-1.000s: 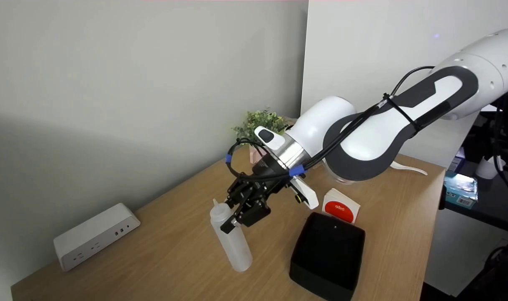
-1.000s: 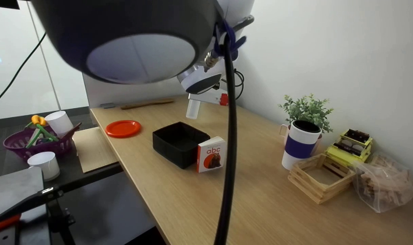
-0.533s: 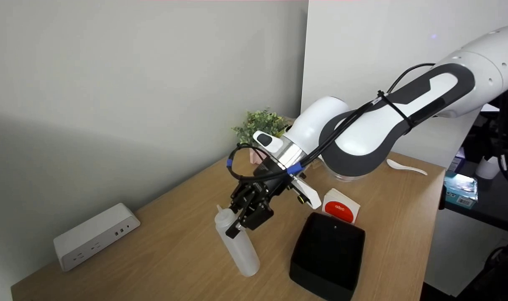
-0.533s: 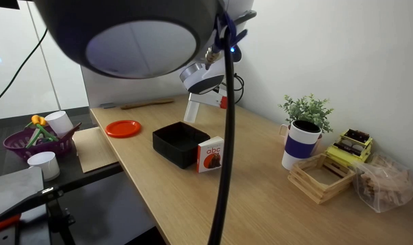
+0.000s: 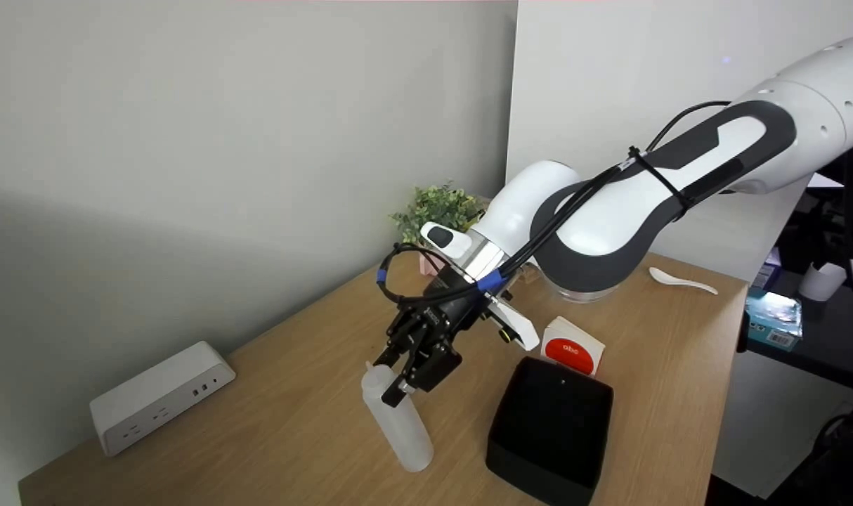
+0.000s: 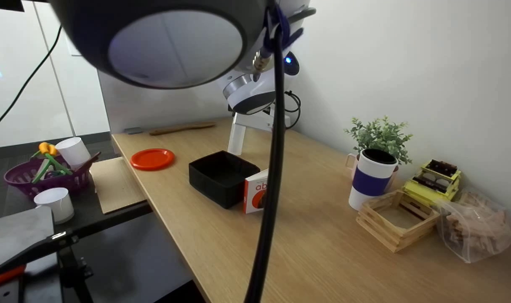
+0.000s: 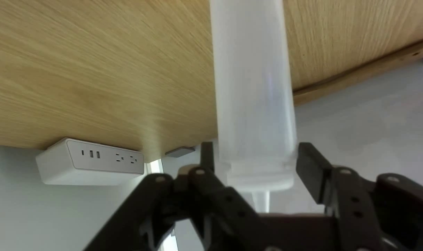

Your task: Take the book out of the black box, take the sauce bottle out of the box

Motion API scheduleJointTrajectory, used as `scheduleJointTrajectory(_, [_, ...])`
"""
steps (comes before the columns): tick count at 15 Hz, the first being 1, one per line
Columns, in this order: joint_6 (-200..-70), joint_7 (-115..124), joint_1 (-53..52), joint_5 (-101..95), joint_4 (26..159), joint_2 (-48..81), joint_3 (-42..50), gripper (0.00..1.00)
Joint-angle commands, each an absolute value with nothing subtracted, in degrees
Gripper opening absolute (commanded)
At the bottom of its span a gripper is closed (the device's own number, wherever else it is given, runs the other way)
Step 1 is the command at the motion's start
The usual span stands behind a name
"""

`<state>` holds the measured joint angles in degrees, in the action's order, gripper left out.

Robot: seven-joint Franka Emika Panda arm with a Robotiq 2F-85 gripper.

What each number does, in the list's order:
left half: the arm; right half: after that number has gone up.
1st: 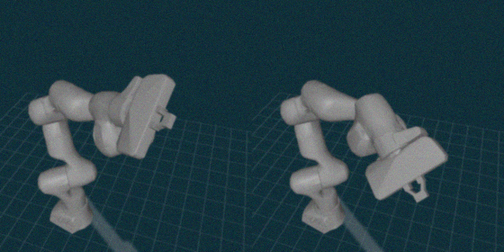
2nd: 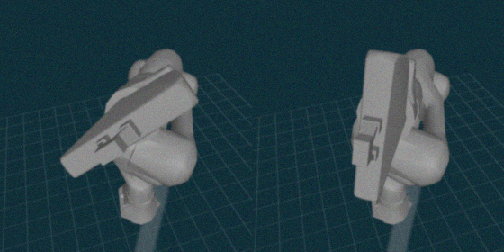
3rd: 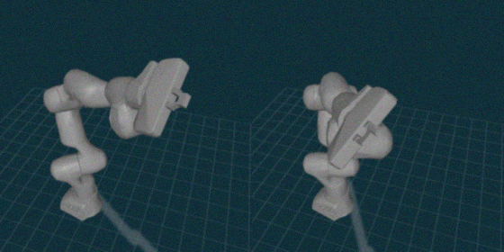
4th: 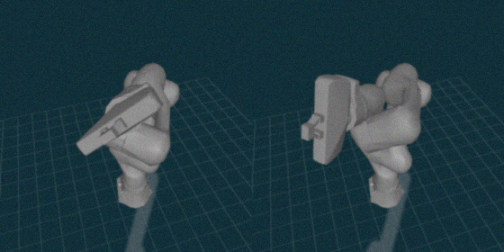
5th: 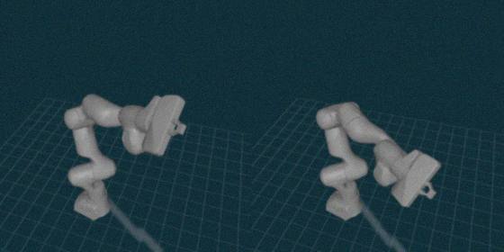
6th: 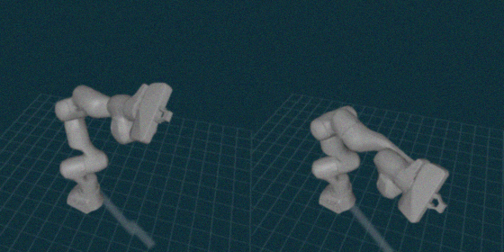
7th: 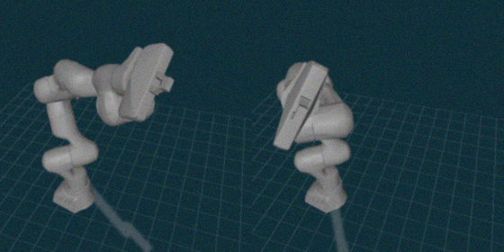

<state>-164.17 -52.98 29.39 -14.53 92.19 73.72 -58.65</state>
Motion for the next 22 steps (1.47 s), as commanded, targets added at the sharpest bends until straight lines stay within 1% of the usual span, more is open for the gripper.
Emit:
scheduleJointTrajectory(1, [-162.82,-54.88,27.88,-12.12,91.61,71.25,-56.79,0.46])
scheduleJointTrajectory(2, [-162.91,-55.11,27.85,-12.06,91.65,71.31,-56.82,0.47])
scheduleJointTrajectory(4, [-163.05,-55.61,27.96,-12.02,91.84,71.35,-56.93,0.27])
scheduleJointTrajectory(5, [-163.11,-55.92,28.04,-12.03,91.90,71.43,-57.03,0.19])
scheduleJointTrajectory(6, [-163.13,-56.12,28.06,-11.98,91.91,71.45,-57.06,0.13])
scheduleJointTrajectory(7, [-163.09,-56.29,28.10,-11.96,92.00,71.42,-57.09,0.46])
scheduleJointTrajectory(8, [-163.13,-56.32,28.11,-11.94,92.12,71.33,-57.09,0.51])
scheduleJointTrajectory(9, [-163.35,-56.29,28.07,-11.99,92.37,71.06,-56.98,0.53])
scheduleJointTrajectory(11, [-163.88,-56.09,28.01,-12.10,93.07,70.35,-56.74,0.65])
scheduleJointTrajectory(14, [-164.98,-55.20,27.75,-12.26,94.83,68.29,-56.19,0.87])
scheduleJointTrajectory(16, [-165.10,-53.97,27.49,-11.89,96.36,66.11,-55.82,0.99])
scheduleJointTrajectory(17, [-164.79,-52.53,27.38,-11.31,97.52,64.56,-55.61,1.00])
scheduleJointTrajectory(22, [-164.92,-42.45,25.68,-7.91,104.05,55.38,-53.14,1.00])
